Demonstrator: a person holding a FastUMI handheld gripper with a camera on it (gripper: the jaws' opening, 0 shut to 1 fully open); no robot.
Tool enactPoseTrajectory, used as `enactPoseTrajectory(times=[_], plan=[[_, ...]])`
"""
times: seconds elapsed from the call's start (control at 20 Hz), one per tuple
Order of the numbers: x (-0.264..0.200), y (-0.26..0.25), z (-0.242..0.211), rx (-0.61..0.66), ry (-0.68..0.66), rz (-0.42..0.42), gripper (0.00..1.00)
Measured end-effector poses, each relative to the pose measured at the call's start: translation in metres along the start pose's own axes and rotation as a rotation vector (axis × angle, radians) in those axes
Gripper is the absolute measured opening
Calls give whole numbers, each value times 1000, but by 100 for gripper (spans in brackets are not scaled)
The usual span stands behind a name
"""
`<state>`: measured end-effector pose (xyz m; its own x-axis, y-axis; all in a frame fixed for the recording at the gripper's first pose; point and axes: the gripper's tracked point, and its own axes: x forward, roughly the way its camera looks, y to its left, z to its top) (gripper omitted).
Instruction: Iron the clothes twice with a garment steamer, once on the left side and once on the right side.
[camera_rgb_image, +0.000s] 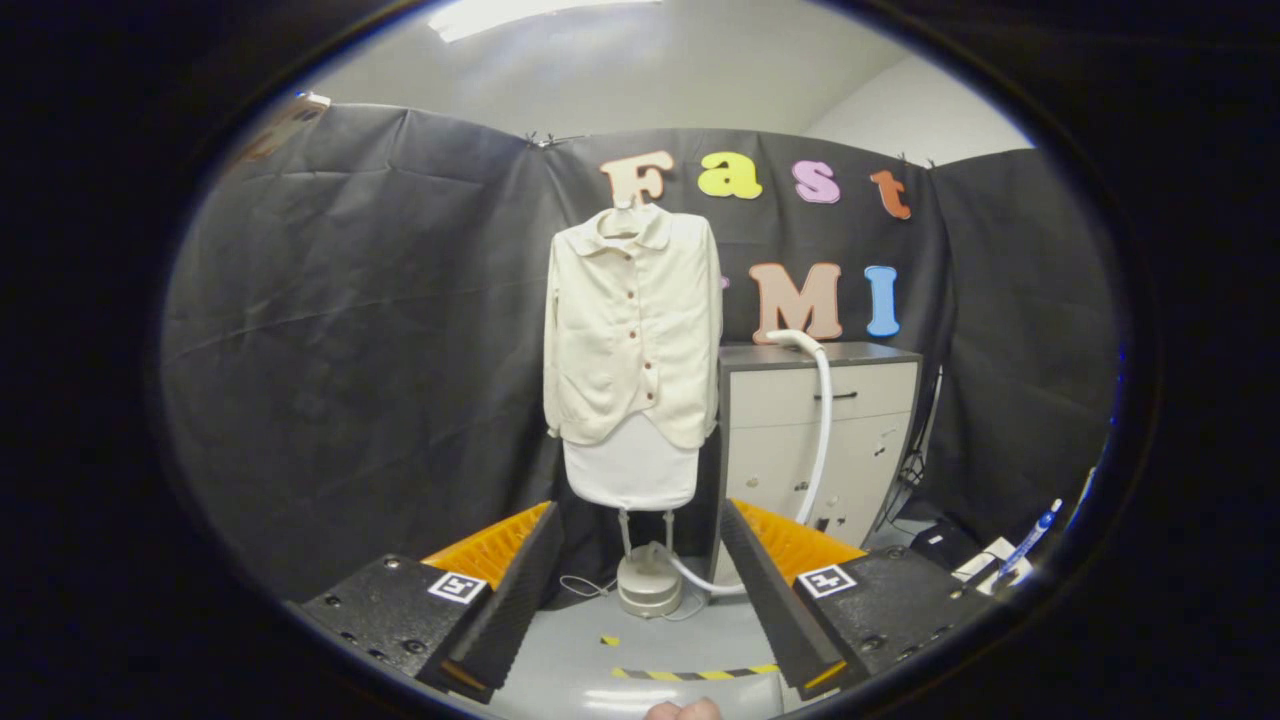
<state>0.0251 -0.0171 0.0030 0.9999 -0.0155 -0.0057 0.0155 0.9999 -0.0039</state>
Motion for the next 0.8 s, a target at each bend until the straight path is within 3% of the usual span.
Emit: enactPoseTrajectory(times=[0.8], plan=[[66,-99,18,16,0,48,97]])
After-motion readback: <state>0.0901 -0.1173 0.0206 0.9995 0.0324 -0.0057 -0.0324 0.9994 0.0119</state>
